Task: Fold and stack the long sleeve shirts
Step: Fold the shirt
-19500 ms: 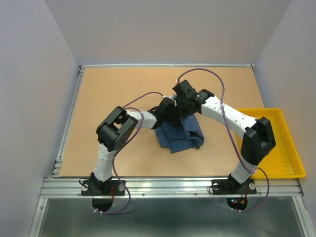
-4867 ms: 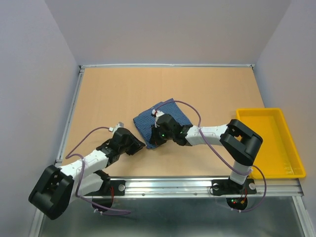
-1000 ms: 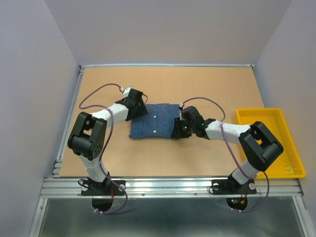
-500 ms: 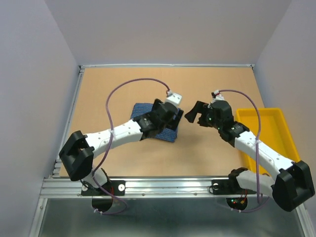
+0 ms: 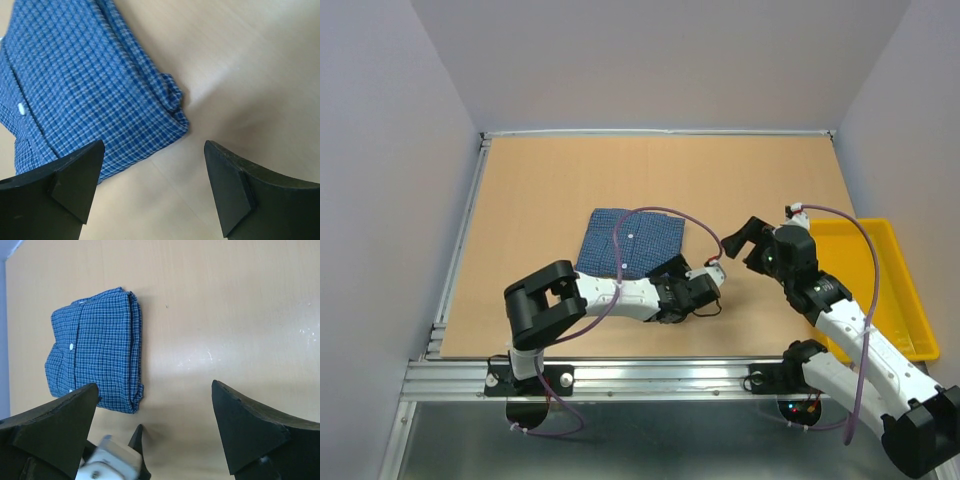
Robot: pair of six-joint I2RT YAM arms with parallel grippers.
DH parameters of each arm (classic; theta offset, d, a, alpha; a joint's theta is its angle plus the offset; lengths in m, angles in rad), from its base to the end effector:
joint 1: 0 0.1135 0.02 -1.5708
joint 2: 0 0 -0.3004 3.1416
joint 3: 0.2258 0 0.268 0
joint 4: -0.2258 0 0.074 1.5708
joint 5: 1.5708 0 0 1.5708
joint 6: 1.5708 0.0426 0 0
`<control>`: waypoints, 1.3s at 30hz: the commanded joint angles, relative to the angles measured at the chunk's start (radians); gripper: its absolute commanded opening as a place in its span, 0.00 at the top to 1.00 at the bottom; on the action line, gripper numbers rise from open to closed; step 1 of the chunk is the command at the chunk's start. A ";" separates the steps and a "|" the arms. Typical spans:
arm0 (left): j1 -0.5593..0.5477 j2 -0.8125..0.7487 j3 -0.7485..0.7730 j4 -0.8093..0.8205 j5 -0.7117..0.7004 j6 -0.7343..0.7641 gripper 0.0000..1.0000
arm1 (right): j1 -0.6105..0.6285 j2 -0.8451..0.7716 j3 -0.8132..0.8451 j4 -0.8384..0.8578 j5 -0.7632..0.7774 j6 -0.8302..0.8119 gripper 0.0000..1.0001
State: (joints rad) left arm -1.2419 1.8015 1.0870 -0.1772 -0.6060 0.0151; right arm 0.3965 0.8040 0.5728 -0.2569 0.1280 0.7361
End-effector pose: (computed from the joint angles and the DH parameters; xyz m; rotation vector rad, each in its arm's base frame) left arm 0.1502 -0.3648 0.1953 1.1238 1.9694 0.1179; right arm 0.1702 0.0654 0.2739 0.4351 2.0581 0.5644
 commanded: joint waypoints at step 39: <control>0.061 -0.172 -0.111 0.120 -0.003 -0.109 1.00 | -0.111 0.461 0.042 0.393 -0.482 0.261 0.00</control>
State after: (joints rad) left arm -1.1782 1.6749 0.9741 -0.0822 -0.6323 -0.0444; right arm 0.2874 1.2171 0.6144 -0.1272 -0.1619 0.8917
